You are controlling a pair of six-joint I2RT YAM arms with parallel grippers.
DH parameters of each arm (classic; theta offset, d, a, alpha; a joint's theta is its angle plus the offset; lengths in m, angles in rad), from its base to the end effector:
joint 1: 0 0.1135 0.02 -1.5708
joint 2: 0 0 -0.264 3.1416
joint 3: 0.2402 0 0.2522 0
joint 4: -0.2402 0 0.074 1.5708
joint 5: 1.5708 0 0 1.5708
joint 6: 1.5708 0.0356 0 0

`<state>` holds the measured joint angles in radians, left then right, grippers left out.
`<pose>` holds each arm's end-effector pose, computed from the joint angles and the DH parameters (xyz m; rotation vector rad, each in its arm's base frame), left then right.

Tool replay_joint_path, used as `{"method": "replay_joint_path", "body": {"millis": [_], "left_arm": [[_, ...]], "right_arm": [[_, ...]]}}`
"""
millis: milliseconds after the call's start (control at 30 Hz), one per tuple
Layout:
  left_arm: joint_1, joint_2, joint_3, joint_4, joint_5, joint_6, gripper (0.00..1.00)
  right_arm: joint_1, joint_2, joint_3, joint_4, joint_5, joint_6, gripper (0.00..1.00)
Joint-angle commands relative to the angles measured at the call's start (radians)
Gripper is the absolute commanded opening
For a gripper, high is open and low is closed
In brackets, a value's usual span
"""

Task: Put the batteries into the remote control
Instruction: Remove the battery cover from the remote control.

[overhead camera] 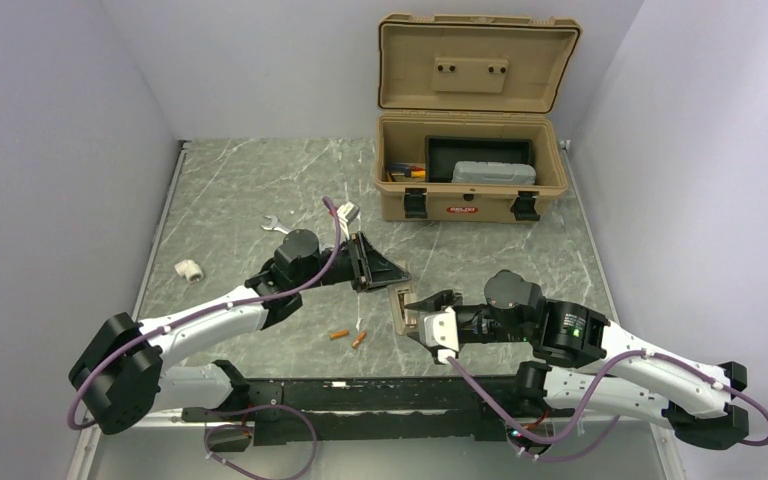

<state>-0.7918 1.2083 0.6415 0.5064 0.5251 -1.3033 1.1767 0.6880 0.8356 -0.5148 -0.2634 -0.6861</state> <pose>0.1769 -0.2046 0.2731 -0.0164 2.0642 -1.9005 0.0493 0.1427 0.3376 -1.6799 1.0269 0.5790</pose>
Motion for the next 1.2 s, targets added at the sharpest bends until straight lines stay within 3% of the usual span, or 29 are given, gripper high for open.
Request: {"method": "replay_joint_path", "body": {"millis": [0, 200, 400, 533, 767, 967, 1167], "left_arm": [[-0.005, 0.002, -0.003, 0.073, 0.012, -0.010, 0.00], [-0.004, 0.002, -0.024, 0.102, -0.013, -0.018, 0.00], [-0.004, 0.018, -0.037, 0.144, -0.043, -0.027, 0.00], [-0.004, 0.022, -0.039, 0.153, -0.073, -0.026, 0.00], [0.001, 0.027, -0.036, 0.160, -0.122, -0.023, 0.00], [0.009, 0.034, -0.038, 0.179, -0.137, -0.034, 0.00], [0.012, 0.040, -0.035, 0.185, -0.132, -0.038, 0.00]], "right_arm": [[-0.002, -0.008, 0.038, 0.028, -0.023, 0.008, 0.52], [-0.002, -0.024, 0.045, 0.090, 0.018, 0.086, 0.52], [-0.002, 0.017, 0.117, 0.190, 0.171, 0.371, 0.47], [-0.002, 0.069, 0.178, 0.176, 0.373, 0.628, 0.43], [-0.002, 0.240, 0.408, -0.190, 0.726, 1.090, 0.56], [-0.002, 0.319, 0.500, -0.395, 0.726, 1.347, 0.63], [-0.002, 0.329, 0.479, -0.461, 0.676, 1.452, 0.62]]}}
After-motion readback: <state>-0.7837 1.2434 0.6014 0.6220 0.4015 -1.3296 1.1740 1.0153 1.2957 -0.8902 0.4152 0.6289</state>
